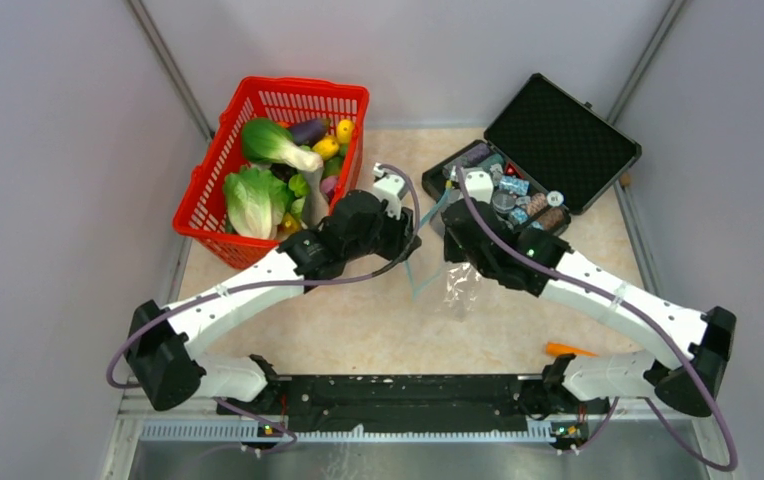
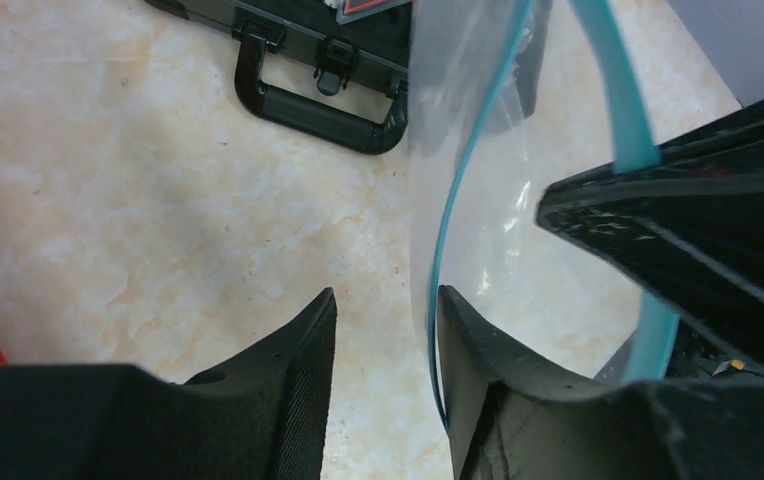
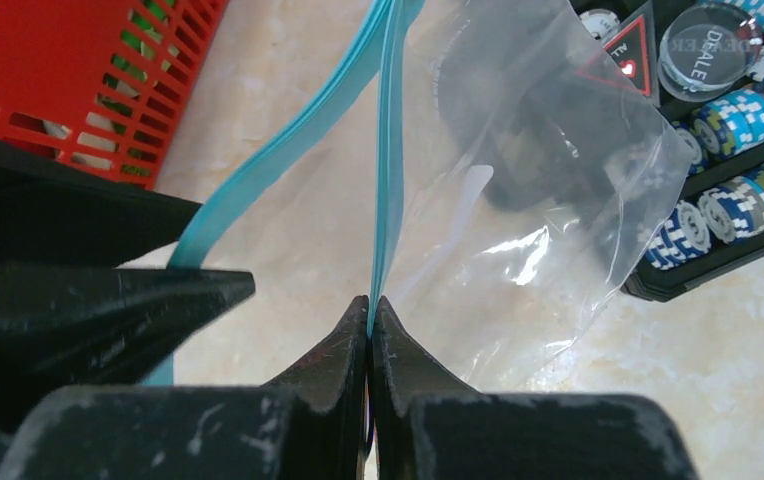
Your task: Place the food in the zip-top bag and seal the zipper
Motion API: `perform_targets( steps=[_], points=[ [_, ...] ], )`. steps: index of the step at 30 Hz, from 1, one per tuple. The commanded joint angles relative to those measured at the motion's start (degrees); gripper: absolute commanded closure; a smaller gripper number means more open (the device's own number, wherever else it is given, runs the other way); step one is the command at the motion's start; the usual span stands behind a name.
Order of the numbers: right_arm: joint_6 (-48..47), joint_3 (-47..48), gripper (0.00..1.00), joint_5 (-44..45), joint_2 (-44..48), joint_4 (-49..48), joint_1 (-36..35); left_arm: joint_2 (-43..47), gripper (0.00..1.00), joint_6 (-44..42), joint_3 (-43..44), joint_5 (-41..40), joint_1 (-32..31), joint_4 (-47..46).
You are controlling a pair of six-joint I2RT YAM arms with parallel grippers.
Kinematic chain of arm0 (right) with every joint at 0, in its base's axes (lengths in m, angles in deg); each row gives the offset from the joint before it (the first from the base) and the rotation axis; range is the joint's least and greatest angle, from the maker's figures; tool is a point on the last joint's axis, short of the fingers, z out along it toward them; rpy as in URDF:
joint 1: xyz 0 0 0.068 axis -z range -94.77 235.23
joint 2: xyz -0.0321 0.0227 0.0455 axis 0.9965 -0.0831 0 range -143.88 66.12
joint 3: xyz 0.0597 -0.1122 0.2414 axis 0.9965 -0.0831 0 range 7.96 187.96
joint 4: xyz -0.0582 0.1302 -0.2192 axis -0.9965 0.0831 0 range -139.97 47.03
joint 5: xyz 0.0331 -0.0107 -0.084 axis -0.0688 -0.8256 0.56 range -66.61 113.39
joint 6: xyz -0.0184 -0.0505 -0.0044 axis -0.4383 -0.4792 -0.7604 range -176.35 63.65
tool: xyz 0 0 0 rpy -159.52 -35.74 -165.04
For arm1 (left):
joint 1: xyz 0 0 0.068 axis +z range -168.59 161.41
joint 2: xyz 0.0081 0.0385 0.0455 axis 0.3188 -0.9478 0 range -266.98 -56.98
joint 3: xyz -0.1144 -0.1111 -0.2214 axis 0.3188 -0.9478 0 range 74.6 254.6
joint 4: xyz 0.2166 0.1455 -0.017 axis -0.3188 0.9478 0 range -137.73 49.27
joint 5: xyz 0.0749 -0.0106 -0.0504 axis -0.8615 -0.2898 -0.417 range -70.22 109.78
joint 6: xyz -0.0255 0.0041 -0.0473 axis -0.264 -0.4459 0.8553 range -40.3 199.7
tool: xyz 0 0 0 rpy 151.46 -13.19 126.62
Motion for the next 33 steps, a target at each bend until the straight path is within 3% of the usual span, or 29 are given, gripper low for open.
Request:
perform_targets(
  steps=[1,5,8,11,16,26,33],
  points=[
    [2.37,-0.72,1.0,2.05,-4.04,-3.91,0.61,-0.07,0.55,-0.51,2.11,1.04,0.47,-0.02],
    [2.63,-1.04,1.0,0.19,-6.77,-5.38,1.87,2.51,0.43,-2.09,1.62,-2.56,0.97,1.61],
    [2.34,-2.11,1.0,-2.99,-7.34,-8.26,3.52,5.44,0.24,-3.21,0.88,-3.22,1.88,1.58],
    [2.42,-3.91,1.0,-7.3,-7.15,-12.52,5.57,8.22,0.19,-3.59,0.57,-3.84,3.59,2.14],
    [2.88,-6.04,1.0,-10.31,-7.18,-16.25,6.61,12.97,0.02,-3.53,-0.21,-1.58,9.67,1.56],
    [3.28,-7.31,1.0,-13.54,-7.47,-18.42,6.8,12.41,0.01,-3.38,5.44,-3.35,27.13,6.26],
    [3.11,-6.81,1.0,-13.61,-7.11,-17.87,6.79,6.87,0.03,0.0,3.68,-0.53,36.37,2.01]
  ],
)
